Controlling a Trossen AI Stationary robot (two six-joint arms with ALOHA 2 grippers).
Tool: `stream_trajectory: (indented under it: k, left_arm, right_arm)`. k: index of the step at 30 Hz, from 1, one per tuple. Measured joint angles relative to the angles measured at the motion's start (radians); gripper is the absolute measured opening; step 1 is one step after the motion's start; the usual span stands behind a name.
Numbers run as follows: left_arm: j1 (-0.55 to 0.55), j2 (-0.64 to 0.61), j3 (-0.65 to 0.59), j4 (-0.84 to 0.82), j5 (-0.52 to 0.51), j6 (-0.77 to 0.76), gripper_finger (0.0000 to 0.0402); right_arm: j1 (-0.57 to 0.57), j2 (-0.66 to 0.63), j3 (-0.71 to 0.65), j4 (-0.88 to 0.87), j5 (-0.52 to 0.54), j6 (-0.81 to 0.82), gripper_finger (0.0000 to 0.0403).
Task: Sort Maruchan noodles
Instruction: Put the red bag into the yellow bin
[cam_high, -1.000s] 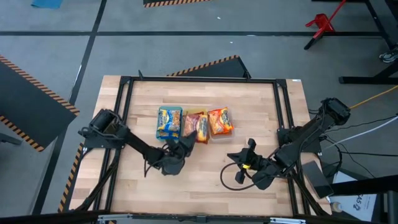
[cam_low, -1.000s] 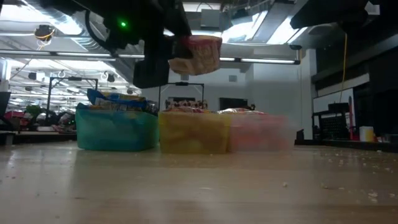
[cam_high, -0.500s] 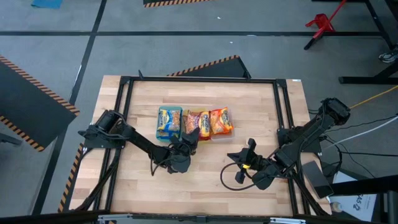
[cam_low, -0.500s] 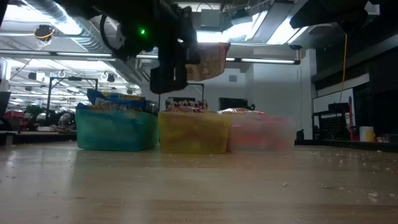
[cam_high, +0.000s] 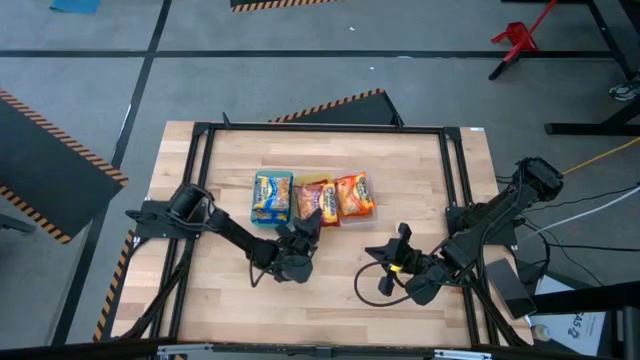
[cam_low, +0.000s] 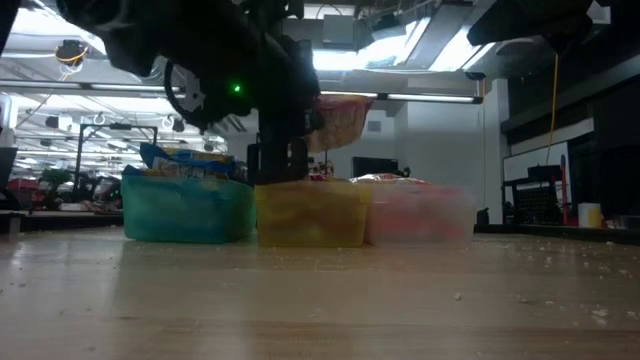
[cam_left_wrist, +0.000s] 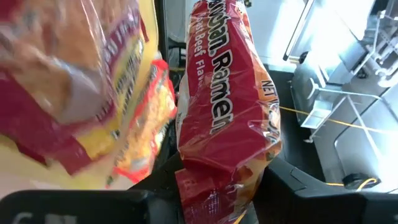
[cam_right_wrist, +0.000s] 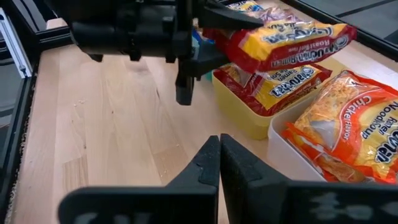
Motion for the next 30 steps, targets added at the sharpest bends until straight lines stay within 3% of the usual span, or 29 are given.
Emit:
stream_trajectory:
  k: [9,15,18,24,30]
  left_arm:
    - [0.030,0.001,-0.005,-0.018,0.023,0.004,0.0118]
    - [0.032,0.001,-0.005,-0.082,0.034,-0.029,0.0117]
    - [0.039,0.001,-0.005,-0.114,0.050,-0.054,0.0117]
    - [0.049,0.001,-0.006,-0.126,0.079,-0.012,0.0118]
    - [0.034,0.001,-0.006,-0.120,0.064,0.037,0.0130]
  right_arm:
    - [-0.001,0.000,0.000,0.006,-0.012,-0.026,0.0001]
    - [-0.028,0.000,0.000,0.008,0.044,-0.106,0.0010]
    - [-0.081,0.000,0.000,0.012,0.027,-0.163,0.0030]
    - [-0.192,0.000,0.000,0.016,-0.196,-0.186,0.0082]
    - [-0.226,0.000,0.000,0.027,-0.210,-0.274,0.0148]
